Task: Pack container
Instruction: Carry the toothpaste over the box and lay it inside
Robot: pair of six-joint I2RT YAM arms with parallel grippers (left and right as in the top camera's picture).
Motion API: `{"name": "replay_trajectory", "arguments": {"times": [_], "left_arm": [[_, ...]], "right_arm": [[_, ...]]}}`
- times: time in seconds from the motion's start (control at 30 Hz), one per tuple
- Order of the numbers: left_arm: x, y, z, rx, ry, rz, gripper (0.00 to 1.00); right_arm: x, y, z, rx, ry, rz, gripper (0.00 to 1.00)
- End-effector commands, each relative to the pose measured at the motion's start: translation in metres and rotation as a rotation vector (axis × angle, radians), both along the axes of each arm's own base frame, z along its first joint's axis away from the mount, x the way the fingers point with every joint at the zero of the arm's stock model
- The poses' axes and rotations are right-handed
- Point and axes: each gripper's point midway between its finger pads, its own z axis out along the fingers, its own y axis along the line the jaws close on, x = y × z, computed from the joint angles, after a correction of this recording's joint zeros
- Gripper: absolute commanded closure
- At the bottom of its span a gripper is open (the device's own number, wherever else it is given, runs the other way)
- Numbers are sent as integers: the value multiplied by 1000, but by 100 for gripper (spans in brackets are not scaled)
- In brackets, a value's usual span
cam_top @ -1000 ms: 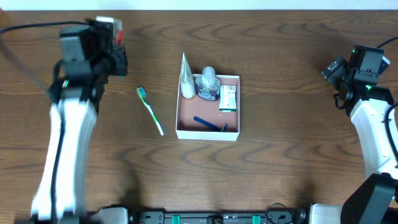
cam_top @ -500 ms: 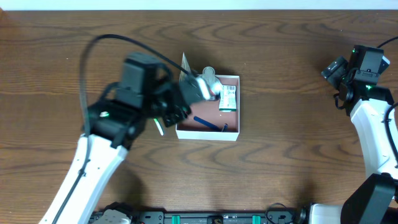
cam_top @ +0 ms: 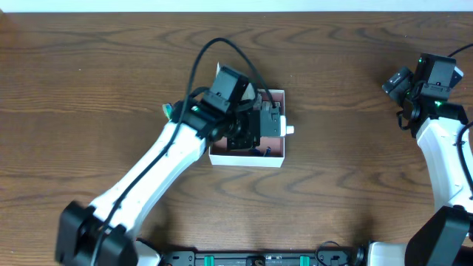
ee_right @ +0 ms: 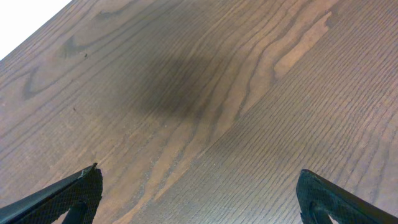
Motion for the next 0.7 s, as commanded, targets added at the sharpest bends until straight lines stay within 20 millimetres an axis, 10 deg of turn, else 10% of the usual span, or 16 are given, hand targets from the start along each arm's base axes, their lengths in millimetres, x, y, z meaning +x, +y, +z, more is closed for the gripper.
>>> {"name": "replay_trajectory", "arguments": {"times": [0.0,0.5,0.57,0.67], "left_arm": [[15,5,-24,78,-27,19,94],[30,17,-70,209,1,64,93],[30,17,-71,214,-1,66,83],[32,20,-71,229,-11,75,39]], "right_arm": [[-1,-3,0,-9,3,-6,1],[-1,-3,0,-10,3,-7,1],[0,-3,0,-10,3,-6,1],[-1,-3,0,-9,3,-6,1]]}}
